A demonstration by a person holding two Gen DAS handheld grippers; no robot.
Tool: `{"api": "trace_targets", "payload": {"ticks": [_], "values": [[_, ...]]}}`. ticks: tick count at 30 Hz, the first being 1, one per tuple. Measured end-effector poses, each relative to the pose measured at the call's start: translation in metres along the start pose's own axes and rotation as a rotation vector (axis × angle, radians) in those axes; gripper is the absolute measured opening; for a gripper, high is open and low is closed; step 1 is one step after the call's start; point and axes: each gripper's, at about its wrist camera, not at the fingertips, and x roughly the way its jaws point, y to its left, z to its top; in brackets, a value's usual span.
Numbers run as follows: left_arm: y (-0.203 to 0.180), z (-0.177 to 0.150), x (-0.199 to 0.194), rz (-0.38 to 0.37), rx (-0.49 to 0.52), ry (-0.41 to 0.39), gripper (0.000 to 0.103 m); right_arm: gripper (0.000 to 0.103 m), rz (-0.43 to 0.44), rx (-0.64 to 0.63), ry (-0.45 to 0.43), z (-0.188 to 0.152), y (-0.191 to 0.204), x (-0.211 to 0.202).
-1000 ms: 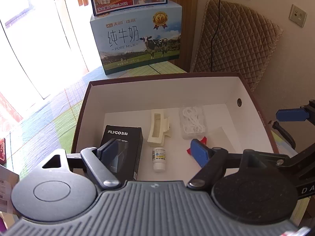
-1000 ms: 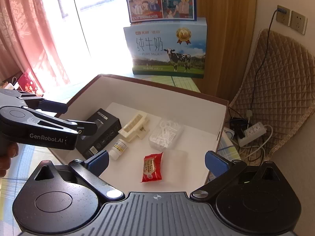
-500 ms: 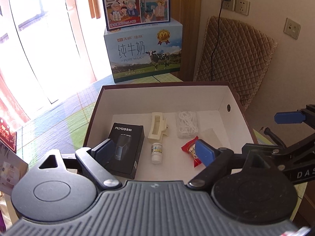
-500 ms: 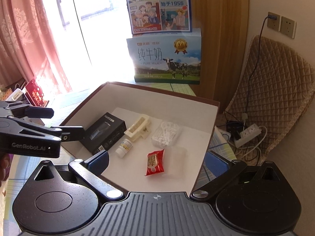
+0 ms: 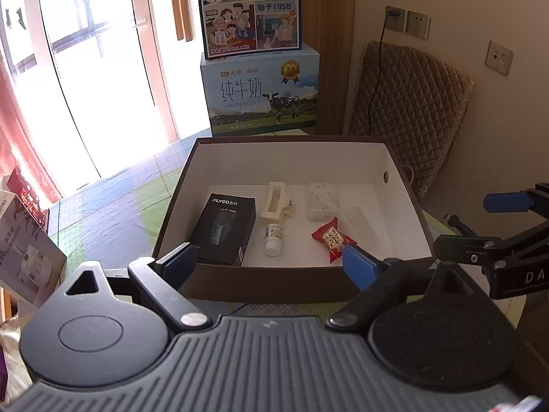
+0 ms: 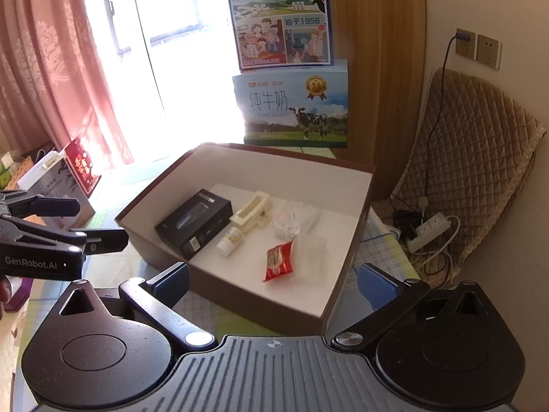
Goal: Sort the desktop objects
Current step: 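Withdraw both tools from the brown box back over the remaining items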
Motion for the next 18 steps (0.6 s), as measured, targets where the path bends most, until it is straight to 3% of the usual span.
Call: {"api": "trace_targets", "payload": {"ticks": [18], "values": [[-0.005, -0.059, -0.049, 0.025, -0.027, 0.024, 0.09, 0.101, 0.029, -0.046, 0.039, -0.053, 0.01, -0.034]]}}
